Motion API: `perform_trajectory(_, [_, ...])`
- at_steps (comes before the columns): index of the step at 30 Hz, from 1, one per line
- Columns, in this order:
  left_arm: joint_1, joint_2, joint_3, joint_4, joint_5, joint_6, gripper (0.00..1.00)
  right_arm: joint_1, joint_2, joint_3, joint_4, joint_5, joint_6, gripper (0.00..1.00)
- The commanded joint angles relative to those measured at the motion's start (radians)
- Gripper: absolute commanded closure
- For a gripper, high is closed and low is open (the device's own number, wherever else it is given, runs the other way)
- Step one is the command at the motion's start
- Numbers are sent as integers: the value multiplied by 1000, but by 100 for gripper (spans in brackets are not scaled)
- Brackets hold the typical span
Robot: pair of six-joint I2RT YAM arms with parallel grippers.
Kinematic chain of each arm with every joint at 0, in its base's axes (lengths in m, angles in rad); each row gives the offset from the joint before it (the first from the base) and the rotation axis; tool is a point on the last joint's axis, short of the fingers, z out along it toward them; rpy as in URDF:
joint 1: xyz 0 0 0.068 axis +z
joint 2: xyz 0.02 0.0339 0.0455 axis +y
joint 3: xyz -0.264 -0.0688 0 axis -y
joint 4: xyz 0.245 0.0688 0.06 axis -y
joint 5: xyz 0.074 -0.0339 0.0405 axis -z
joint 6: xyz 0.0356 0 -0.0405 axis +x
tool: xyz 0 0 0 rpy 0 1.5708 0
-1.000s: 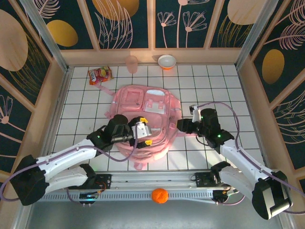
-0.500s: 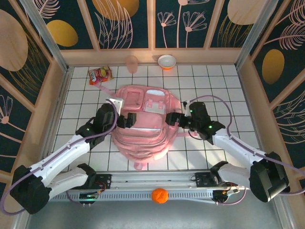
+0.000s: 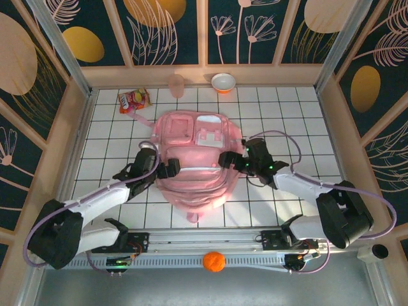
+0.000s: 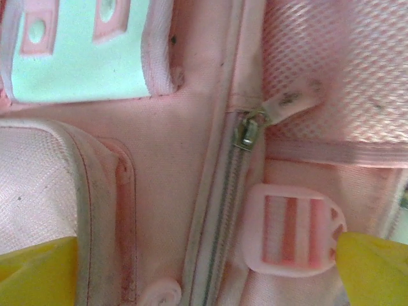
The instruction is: Pack books, pencil case, and school supplies into a backpack
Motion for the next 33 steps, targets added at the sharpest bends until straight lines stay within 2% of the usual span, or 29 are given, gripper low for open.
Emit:
perform_trajectory(1, [9,-14,68,105,-132,62,1,-92,-63,35,-9,168,-124,1])
perform_trajectory(3, [28,-66,80,112,-237,100,1,-135,-133,32,-3,266,-218,1])
perform_trajectory(5, [56,-141,56,157,-335,143,1,-192,-205,-2,54,309,-314,1])
perform_trajectory(10, [88,-317,-125,440,-625,380,1,-393,-348,-175,330,237,-522,1])
perform_trajectory(13, [108,-344,-246,646,-707,512,1,-482,-366,-282,491,205,-596,1])
perform_trajectory(16, [164,-259,-350,797,-709,560,1,-528,-317,-387,678,153,-644,1])
perform_trajectory(17, [195,-209,-391,886,-673,568,1,-543,-272,-425,775,130,-651,1])
perform_trajectory(19, [271,-95,-458,1101,-524,556,1,-570,-152,-477,992,78,-629,1])
perform_trajectory(20, [280,-53,-445,1142,-481,575,1,-574,-72,-469,1072,60,-619,1])
perform_trajectory(21, [299,-9,-431,1186,-425,593,1,-574,-31,-443,1073,16,-631,1])
perform_trajectory(23, [324,139,-435,1415,-359,630,1,-573,88,-442,1267,-35,-617,1])
perform_trajectory(24, [338,219,-406,1448,-370,612,1,-573,156,-424,1272,-41,-628,1])
perform_trajectory(25, [356,283,-394,1461,-325,604,1,-571,228,-430,1343,-48,-638,1])
perform_trajectory(26, [403,335,-411,1545,-294,555,1,-578,296,-456,1501,-31,-606,1])
perform_trajectory(27, [454,362,-404,1573,-254,509,1,-599,249,-461,1419,-41,-593,1])
perform_trajectory(28, [481,335,-367,1467,-223,480,1,-609,226,-455,1378,-64,-591,1])
perform_trajectory(29, [506,305,-281,1248,-205,450,1,-605,252,-442,1400,-72,-595,1])
perform_trajectory(30, [505,322,-250,1202,-227,454,1,-604,267,-407,1361,-67,-590,1])
perform_trajectory(31, [504,326,-274,1261,-220,449,1,-605,253,-366,1250,-56,-587,1])
perform_trajectory(33, [505,316,-278,1252,-229,447,1,-604,262,-372,1281,16,-561,1])
